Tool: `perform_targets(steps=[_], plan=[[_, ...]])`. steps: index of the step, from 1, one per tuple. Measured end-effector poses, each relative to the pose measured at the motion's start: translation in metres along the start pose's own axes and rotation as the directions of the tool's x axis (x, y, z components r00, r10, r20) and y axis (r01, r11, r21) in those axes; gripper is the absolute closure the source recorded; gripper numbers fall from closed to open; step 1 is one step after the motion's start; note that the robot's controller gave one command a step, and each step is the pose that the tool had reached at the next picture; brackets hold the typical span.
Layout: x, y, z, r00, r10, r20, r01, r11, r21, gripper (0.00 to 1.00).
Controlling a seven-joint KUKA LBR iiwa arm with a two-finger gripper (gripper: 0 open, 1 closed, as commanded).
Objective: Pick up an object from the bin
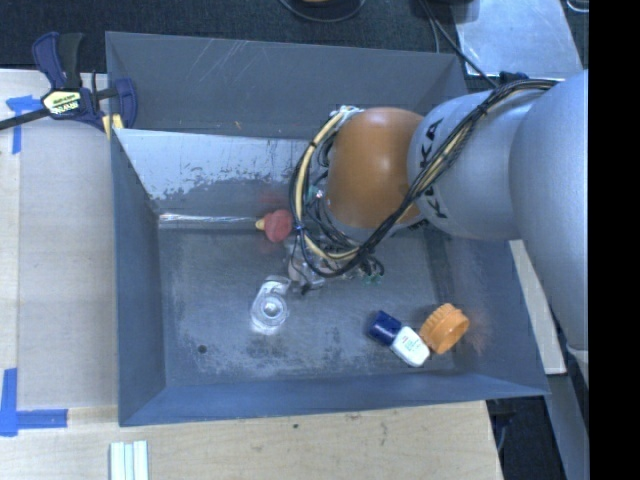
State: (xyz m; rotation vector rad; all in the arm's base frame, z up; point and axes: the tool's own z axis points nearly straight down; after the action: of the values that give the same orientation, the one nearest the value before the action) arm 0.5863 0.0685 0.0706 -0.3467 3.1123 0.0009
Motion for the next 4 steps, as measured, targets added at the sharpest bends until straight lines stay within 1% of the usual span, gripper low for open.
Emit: perform_targets(steps=[1,2,3,4], plan=[[0.000,0.000,0.000,1.000,0.000,0.000,0.000,1.000,0.000,1.00],[0.002,0.000,-0.005,1.000,0.000,-0.007,0.000,1.000,-0.001,1.00],[0.004,0.000,-0.026,1.000,0.001,-0.013,-0.001,1.000,-0.001,1.00],[0.001,0.000,-0.047,1.000,0.001,-0.003,-0.001,1.000,0.000,1.00]])
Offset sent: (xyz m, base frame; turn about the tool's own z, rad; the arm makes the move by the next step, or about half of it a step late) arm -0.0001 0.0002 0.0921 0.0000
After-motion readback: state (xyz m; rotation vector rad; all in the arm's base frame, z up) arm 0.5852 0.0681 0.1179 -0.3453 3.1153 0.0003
